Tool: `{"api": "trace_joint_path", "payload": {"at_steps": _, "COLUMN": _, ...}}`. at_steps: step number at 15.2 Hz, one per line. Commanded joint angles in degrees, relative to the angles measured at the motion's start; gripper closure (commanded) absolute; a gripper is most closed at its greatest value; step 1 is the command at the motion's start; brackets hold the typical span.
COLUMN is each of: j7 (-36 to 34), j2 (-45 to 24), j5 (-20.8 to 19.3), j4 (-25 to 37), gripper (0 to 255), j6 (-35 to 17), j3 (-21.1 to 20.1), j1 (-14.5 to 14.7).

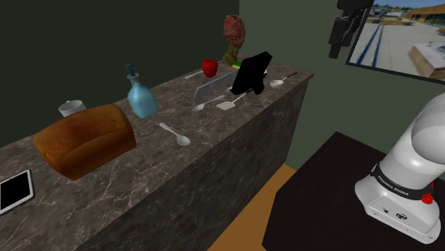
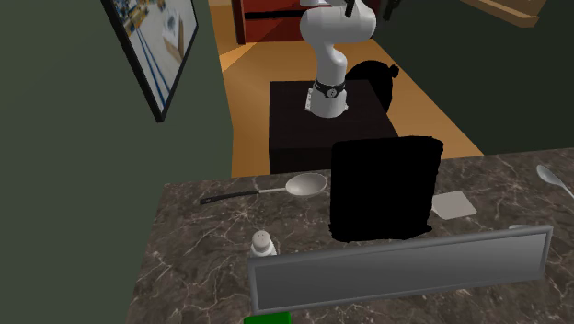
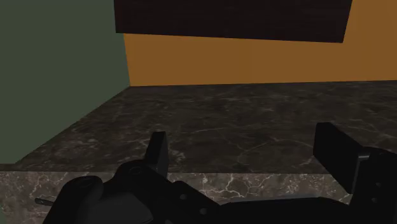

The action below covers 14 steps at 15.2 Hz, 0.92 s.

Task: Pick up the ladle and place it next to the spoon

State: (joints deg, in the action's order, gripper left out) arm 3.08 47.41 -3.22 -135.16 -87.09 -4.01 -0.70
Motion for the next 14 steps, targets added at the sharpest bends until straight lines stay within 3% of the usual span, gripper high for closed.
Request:
{"api": "trace_joint_path", "payload": {"at_steps": 1, "j7": 0.0, "j2": 0.0, "j5": 0.0, "j4": 0.0, "gripper": 0, "j6": 0.0, "j3": 0.0, "j1": 0.0}}
{"api": "trace_joint_path", "payload": {"at_steps": 7, "j7": 19.0, "j2": 0.38, "j5": -7.21, "j4": -5.97, "gripper": 0, "j6": -8.04, "j3": 10.39, "j1": 2.01}}
{"api": "trace_joint_path", "payload": {"at_steps": 14, "j7": 40.71, "j2": -6.14, "j5": -13.97, "j4": -7.11, "gripper": 0, "j6": -19.13, "j3": 23.27, "j1": 4.94}}
